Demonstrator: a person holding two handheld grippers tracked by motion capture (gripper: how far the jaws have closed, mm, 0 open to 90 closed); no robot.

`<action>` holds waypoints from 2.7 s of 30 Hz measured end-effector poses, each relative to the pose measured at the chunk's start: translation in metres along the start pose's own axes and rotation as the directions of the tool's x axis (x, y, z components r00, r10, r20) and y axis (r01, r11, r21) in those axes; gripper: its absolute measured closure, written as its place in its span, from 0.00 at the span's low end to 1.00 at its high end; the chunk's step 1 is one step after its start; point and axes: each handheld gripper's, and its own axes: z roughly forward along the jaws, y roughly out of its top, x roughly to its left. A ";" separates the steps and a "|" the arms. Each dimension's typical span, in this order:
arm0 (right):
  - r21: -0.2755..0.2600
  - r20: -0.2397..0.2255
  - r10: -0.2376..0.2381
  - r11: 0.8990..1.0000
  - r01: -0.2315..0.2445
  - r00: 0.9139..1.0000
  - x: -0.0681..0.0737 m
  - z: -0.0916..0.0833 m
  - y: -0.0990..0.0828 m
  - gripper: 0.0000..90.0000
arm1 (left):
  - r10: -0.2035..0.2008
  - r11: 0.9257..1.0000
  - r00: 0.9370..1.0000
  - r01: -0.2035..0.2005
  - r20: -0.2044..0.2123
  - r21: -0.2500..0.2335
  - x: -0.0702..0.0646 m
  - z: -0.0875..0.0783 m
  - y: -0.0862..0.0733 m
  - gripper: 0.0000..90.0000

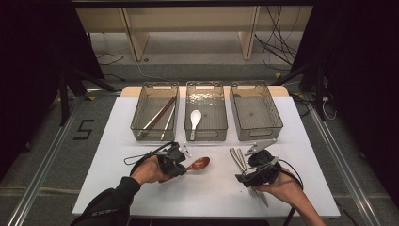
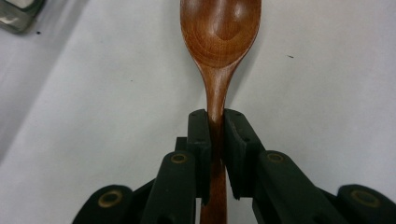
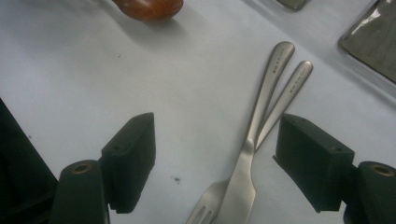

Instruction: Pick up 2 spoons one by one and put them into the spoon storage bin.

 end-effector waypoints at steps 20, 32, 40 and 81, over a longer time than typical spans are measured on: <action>-0.010 0.004 0.007 1.000 -0.006 1.000 -0.001 -0.002 0.000 0.33 | -0.090 0.984 0.996 0.084 -0.029 -0.158 0.016 -0.037 0.015 0.90; -0.012 -0.001 0.005 1.000 -0.005 1.000 -0.001 -0.002 0.000 0.33 | -0.136 0.963 0.990 0.123 -0.037 -0.241 0.038 -0.051 0.050 0.90; -0.014 -0.003 0.004 1.000 -0.004 1.000 0.000 -0.002 0.000 0.33 | -0.174 0.947 0.983 0.148 -0.067 -0.284 0.055 -0.057 0.075 0.90; -0.017 -0.009 0.003 1.000 -0.003 1.000 -0.002 -0.003 -0.001 0.32 | -0.362 0.871 0.930 0.313 -0.065 -0.380 0.120 -0.031 0.120 0.90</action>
